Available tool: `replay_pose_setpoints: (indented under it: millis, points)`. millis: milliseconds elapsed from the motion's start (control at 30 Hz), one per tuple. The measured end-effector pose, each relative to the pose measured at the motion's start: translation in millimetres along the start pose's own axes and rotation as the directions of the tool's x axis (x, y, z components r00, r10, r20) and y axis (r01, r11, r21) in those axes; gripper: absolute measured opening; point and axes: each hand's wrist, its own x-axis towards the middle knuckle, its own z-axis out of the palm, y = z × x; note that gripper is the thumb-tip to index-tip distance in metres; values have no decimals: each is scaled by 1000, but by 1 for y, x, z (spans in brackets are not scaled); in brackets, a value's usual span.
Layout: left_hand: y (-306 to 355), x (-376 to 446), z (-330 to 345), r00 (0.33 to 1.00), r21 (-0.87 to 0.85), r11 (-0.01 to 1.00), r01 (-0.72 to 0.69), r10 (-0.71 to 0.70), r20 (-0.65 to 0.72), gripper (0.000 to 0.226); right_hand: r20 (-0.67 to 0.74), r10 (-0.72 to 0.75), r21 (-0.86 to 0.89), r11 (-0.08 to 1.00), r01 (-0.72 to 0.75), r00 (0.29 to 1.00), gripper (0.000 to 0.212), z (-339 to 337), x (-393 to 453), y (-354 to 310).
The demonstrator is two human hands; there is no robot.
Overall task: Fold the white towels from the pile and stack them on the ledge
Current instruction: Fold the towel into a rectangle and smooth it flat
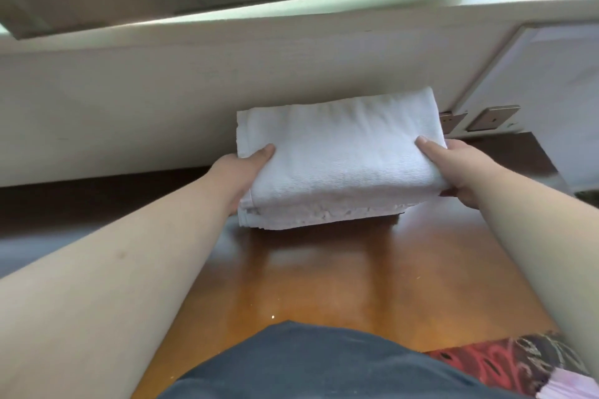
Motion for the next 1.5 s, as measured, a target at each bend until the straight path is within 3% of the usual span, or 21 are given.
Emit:
replay_pose_setpoints:
  millis: [67,200,333,500,567,600,667,733,767,833,900,1000,1133,1367,1500]
  points:
    - [6,-2,-2,997,-73,995,-72,72,-4,57,-3,-80,50,996,80,997,32,-4,-1,-6]
    - [19,-8,-12,988,-102,983,-152,152,-6,48,29,-162,135,978,156,986,25,-8,-4,-25]
    - [21,-7,-21,983,-65,981,-182,180,-45,65,43,-113,140,985,106,993,29,3,-4,-27]
    - [-3,-2,-15,995,115,993,-3,15,-102,74,24,11,-21,1000,-11,1000,51,15,-5,-7]
    - [-6,0,-10,976,210,978,15,31,-215,95,-69,-65,-216,975,49,995,71,12,-5,-13]
    - [-4,0,-8,946,278,959,-51,136,-296,99,-128,-173,-339,933,121,977,78,12,-5,-20]
    - [5,-5,1,817,466,835,-293,472,-332,88,-143,-477,-560,761,326,867,78,19,-11,-37]
    - [16,-15,19,712,675,569,-470,696,-90,67,-16,-666,-706,535,463,745,72,36,-18,-50]
    - [20,-19,30,694,746,421,-516,716,76,61,55,-676,-760,449,470,735,67,44,-19,-53]
    - [23,-20,54,701,811,177,-557,624,345,57,150,-598,-849,330,413,787,59,57,-15,-48]
    - [26,-18,68,729,831,53,-554,514,453,60,169,-499,-877,317,360,850,57,57,-7,-35]
    - [32,-12,75,732,834,-35,-550,459,503,77,135,-444,-835,431,343,886,61,49,2,-19]
    - [26,-7,79,720,831,-119,-543,444,534,86,139,-434,-800,480,359,890,67,46,4,-9]
    - [12,-5,84,818,885,-113,-452,344,461,77,197,-411,-843,393,368,890,66,55,12,-5]
    - [21,-11,84,839,894,-116,-432,312,446,73,200,-378,-882,331,334,904,65,54,7,-24]
